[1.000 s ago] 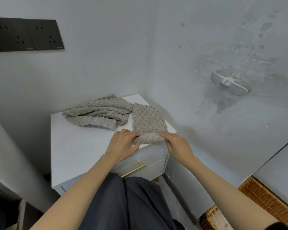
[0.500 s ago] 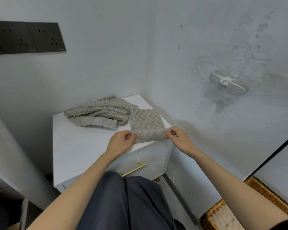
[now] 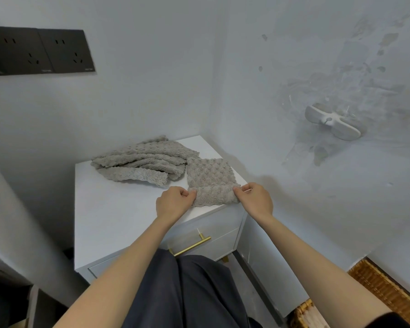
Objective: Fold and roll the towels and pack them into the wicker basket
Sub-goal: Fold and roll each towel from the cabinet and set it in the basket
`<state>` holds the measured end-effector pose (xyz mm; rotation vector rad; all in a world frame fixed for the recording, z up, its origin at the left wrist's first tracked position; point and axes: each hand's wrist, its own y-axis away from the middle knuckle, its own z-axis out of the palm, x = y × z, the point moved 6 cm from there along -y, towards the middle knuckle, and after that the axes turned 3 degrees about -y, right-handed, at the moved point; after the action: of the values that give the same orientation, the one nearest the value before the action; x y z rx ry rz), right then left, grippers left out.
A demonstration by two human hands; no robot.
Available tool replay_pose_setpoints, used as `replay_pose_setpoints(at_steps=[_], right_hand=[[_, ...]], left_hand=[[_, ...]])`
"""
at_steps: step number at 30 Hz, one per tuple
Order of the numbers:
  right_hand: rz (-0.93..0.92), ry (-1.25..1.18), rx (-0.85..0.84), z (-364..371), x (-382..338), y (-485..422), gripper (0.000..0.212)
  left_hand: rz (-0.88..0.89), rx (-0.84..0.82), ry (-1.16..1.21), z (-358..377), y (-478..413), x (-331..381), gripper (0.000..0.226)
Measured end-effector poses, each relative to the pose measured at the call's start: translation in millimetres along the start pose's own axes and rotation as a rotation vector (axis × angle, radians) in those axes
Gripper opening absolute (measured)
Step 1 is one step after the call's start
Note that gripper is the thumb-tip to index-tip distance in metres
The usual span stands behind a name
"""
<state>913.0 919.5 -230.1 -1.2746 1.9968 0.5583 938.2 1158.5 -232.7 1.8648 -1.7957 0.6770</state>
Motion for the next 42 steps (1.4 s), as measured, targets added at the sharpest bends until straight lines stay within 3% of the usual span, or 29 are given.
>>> replay_pose_setpoints(at_steps=[5, 8, 11, 13, 17, 26, 33, 38, 42], right_hand=[[-0.138, 0.185, 0.112, -3.9, -13.7, 4.9, 0.021], [-0.465, 0.257, 0.216, -6.6, -37.9, 18.0, 0.02], [-0.806, 0.231, 0.085, 11.4, -62.4, 42.8, 0.031], [-0.886, 0.253, 0.011, 27.5, -66.6, 54.7, 0.031], [-0.85, 0.422, -0.126, 53.7, -57.0, 58.0, 0.045], [-0.899, 0.59, -0.187, 48.6, -31.9, 54.1, 0.058], [-0.88, 0.568, -0.132, 29.1, -13.6, 41.7, 0.066], [-0.85, 0.523, -0.106, 21.9, -12.9, 32.4, 0.052], [-0.822, 0.478, -0.107, 17.5, -12.4, 26.6, 0.044]], left_hand=[[-0.025, 0.013, -0.009, 0.3, 1.7, 0.2, 0.03], [-0.028, 0.008, -0.006, 0.5, 2.0, 0.9, 0.028], [-0.04, 0.006, 0.004, 0.9, 2.5, 1.0, 0.024], [-0.048, 0.007, 0.009, 0.7, 2.6, 0.5, 0.025], [-0.058, -0.004, 0.01, 1.5, 2.0, 1.2, 0.027], [-0.035, 0.096, -0.1, 2.8, 7.8, 5.8, 0.024], [0.32, 0.251, -0.296, -6.4, 14.2, 22.3, 0.012], [0.666, 0.215, -0.37, 0.2, 22.4, 44.8, 0.016], [0.725, 0.157, -0.371, 8.6, 26.7, 41.7, 0.018]])
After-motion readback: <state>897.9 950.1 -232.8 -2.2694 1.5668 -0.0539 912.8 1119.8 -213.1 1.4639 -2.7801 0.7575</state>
